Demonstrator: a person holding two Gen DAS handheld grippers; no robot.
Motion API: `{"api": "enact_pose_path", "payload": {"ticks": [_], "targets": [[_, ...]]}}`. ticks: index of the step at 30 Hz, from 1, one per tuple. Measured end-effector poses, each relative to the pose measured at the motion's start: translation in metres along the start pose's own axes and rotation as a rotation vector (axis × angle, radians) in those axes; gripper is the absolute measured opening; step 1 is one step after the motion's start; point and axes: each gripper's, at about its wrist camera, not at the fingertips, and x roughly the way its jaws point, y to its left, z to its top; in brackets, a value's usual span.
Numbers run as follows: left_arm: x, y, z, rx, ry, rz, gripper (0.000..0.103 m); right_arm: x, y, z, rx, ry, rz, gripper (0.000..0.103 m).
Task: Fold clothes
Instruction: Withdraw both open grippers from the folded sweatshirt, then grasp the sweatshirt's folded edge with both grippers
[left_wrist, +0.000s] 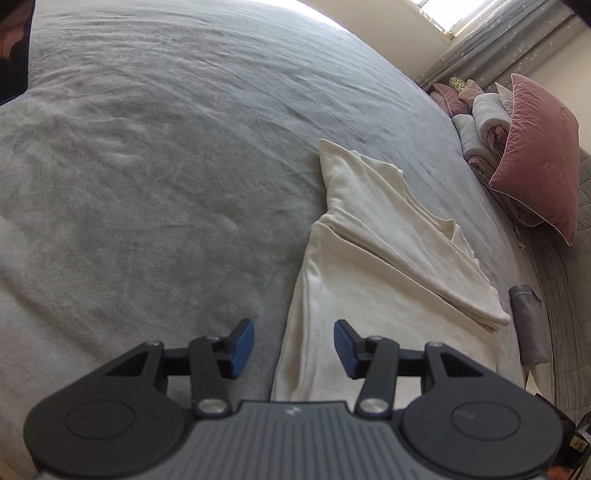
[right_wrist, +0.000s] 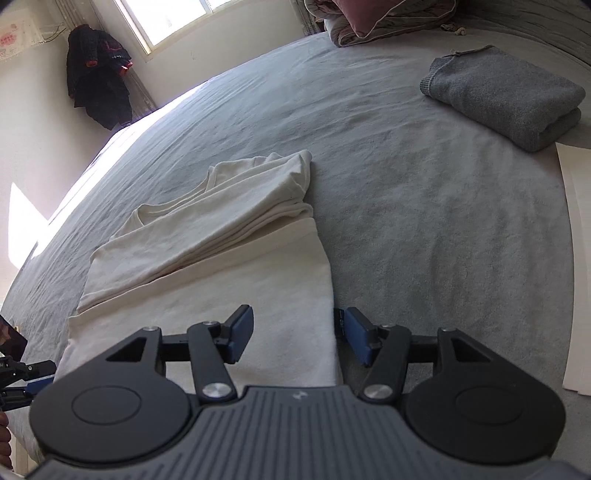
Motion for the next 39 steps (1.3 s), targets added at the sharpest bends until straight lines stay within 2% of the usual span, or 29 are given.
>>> {"api": "enact_pose_path", "payload": {"ticks": [10, 17, 22, 32, 39], "targets": [[-0.001, 0.02, 0.003, -0.058, 0.125, -0.089, 0.051, -0.01, -0.02, 0.003, 0.13, 0.112, 0.045, 0.059], [-0.002, 0.021, 0.002, -0.021, 0.19, -0.098, 0.051, -0.013, -0.03, 0.003, 0.155, 0.178, 0.078, 0.058], [-0.002, 0.025, 0.001, -0.03, 0.227, -0.112, 0.051, -0.018, -0.043, 0.002, 0.197, 0.207, 0.104, 0.053], [0.007, 0.032, -0.005, -0.17, 0.28, -0.173, 0.049, -0.027, -0.069, -0.009, 0.381, 0.262, 0.181, 0.053], [0.012, 0.034, -0.01, -0.224, 0.25, -0.198, 0.043, -0.02, -0.074, -0.011, 0.453, 0.237, 0.219, 0.052]]}}
